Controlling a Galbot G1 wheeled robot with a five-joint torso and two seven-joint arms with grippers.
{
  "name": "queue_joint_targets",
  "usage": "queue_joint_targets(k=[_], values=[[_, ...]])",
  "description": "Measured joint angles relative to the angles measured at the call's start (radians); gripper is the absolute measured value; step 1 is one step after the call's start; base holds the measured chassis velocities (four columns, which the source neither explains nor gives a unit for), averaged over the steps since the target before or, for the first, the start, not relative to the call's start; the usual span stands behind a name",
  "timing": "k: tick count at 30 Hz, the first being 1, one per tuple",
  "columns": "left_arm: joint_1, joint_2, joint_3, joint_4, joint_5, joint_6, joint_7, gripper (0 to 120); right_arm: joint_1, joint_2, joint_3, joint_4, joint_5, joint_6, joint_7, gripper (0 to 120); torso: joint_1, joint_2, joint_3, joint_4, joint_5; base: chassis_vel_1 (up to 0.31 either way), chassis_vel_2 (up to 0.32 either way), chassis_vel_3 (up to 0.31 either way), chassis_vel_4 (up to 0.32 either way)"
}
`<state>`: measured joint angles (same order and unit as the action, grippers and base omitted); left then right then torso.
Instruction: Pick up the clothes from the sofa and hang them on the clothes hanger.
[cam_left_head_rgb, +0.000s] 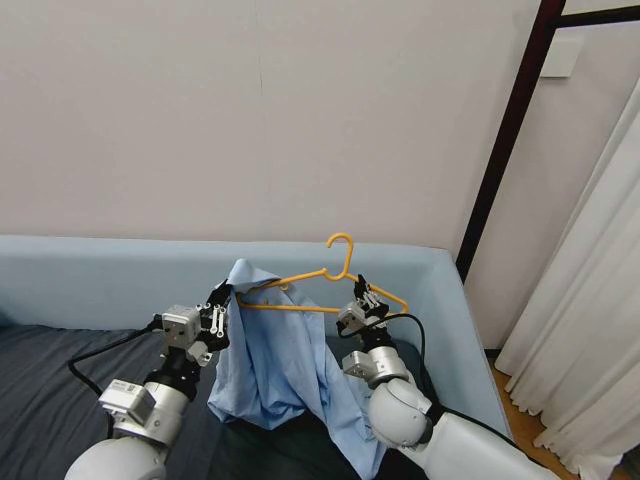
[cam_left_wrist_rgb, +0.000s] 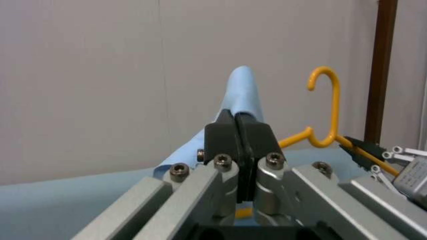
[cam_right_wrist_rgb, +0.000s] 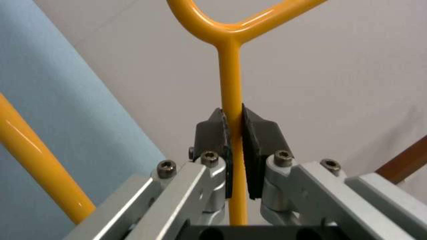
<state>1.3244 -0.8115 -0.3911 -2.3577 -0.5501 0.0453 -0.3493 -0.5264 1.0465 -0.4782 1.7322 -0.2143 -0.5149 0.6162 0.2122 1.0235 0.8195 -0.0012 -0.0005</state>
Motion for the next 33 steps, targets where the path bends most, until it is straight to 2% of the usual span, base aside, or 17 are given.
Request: queue_joint_targets(k=[10, 17, 25, 33], values=[[0.031, -0.038, 0.052, 0.092, 0.075, -0.037, 0.040, 0, -0.005, 0.054, -0.090, -0.006, 0.063, -0.036, 0.012, 4, 0.000, 0.000, 0.000, 0.0000, -0.0002, 0.000, 0.000, 0.000, 0.000], [0.033, -0.058, 0.077, 0.165, 0.115, -0.047, 0.035, 0, -0.011, 0.093, -0.082, -0.004, 0.161, -0.058, 0.041, 4, 0.000, 0.000, 0.000, 0.0000, -0.0001, 0.000, 0.000, 0.000, 0.000], [0.004, -0.057, 0.076, 0.157, 0.098, -0.056, 0.033, 0, 0.017, 0.094, -0.047, -0.001, 0.192, -0.053, 0.044, 4, 0.000, 0.000, 0.000, 0.0000, -0.0003, 0.000, 0.000, 0.000, 0.000], [-0.045, -0.036, 0.050, 0.087, 0.032, -0.055, 0.043, 0, -0.012, 0.099, -0.110, -0.073, 0.079, -0.023, 0.025, 4, 0.000, 0.000, 0.000, -0.0002, 0.0001, 0.000, 0.000, 0.000, 0.000]])
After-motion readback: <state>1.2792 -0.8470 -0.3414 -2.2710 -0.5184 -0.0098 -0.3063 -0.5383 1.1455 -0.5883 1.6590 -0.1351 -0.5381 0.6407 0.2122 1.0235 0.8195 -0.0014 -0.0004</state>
